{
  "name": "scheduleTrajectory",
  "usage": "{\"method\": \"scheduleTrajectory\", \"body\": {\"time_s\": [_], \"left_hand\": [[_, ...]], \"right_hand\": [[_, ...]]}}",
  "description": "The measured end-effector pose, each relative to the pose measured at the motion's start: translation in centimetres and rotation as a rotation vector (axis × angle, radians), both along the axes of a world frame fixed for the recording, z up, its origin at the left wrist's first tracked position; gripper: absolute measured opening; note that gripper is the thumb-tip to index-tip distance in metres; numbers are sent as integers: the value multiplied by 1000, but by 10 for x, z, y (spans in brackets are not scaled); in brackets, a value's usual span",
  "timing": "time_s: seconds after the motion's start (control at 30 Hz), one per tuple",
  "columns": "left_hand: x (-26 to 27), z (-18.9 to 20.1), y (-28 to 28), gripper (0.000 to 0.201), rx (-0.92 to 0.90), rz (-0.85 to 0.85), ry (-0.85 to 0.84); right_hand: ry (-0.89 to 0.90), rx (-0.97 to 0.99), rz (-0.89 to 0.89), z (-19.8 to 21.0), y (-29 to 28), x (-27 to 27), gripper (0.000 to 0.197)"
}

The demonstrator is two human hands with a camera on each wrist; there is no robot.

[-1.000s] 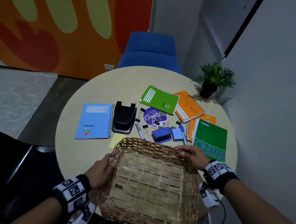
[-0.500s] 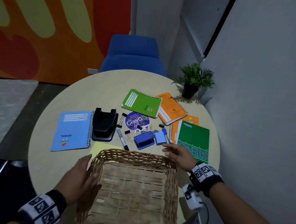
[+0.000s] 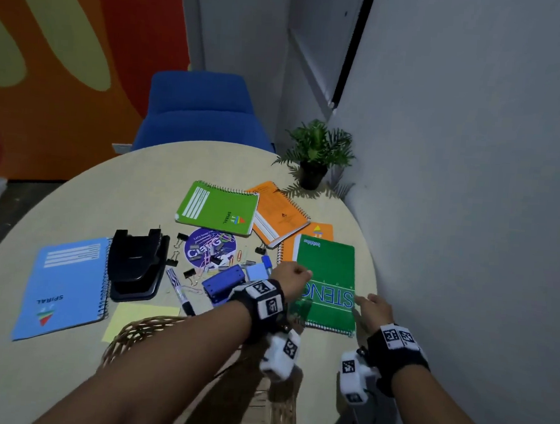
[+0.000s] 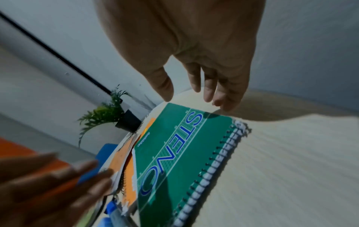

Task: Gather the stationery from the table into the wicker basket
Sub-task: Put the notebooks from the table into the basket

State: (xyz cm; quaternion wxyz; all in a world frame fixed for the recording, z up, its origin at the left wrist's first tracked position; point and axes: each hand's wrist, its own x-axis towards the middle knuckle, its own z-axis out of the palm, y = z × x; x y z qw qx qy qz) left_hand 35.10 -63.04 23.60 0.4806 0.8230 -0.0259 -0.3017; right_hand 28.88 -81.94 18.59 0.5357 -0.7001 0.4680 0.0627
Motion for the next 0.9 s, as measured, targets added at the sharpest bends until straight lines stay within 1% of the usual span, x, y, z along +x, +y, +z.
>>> {"method": "scheduleTrajectory", "body": {"time_s": [0.03, 0.07, 0.1, 0.13, 0.17, 0.2, 0.23, 0.27, 0.3, 0.4, 0.43, 0.5, 0.53, 0.57, 0.6, 0.63, 0.7, 0.73, 0.8, 0.83, 0.9], "left_hand": [[5, -9, -9, 27, -1, 64, 49], [9, -18, -16, 34, 18, 114, 84], [11, -23, -21, 39, 50, 142, 117], [12, -28, -24, 39, 82, 154, 146], [11, -30, -26, 32, 106, 153, 169], [9, -30, -27, 23, 113, 141, 191], [8, -34, -29, 29, 107, 137, 208], [8, -38, -30, 42, 108, 147, 220], [8, -39, -30, 50, 115, 157, 227], [10, -36, -27, 55, 135, 194, 232], [12, -36, -24, 55, 139, 197, 213], [16, -36, -19, 49, 158, 189, 184], [16, -32, -15, 40, 148, 187, 163], [15, -28, -12, 28, 126, 181, 138], [13, -21, -8, 21, 98, 177, 128], [12, -16, -3, 25, 59, 181, 120], [5, 1, 10, 40, -44, 176, 128], [-1, 11, 20, 37, -104, 173, 131], [-15, 30, 44, 17, -242, 169, 139], [-24, 39, 59, 15, -292, 159, 124], [-46, 58, 91, 14, -339, 182, 53]], "right_hand": [[13, 32, 7, -5, -1, 0, 36], [29, 60, 30, -10, -2, 0, 23], [42, 76, 40, -13, -1, 1, 18], [54, 73, 53, -15, 1, 1, 17], [38, 71, 66, -18, 2, 1, 20], [20, 91, 54, -21, 3, 2, 29], [11, 105, 28, -27, 4, 3, 44], [12, 109, 9, -28, 4, 5, 56], [20, 97, 10, -29, 4, 6, 58], [84, 19, 76, -18, 5, 7, 34], [92, -14, 111, -15, 5, 7, 30], [88, 6, 137, -5, 6, 6, 29], [92, -8, 181, -4, 3, 6, 30], [61, 33, 156, -3, 1, 7, 32], [50, 53, 159, 1, 2, 9, 32], [24, 26, 212, 6, 3, 9, 34], [-37, 76, 169, 21, 7, 6, 35], [-91, 93, 165, 36, 12, 3, 31], [-193, 89, 239, 67, 24, 0, 24], [-246, 91, 307, 86, 33, -2, 25], [-332, 107, 464, 108, 49, -2, 25]]}}
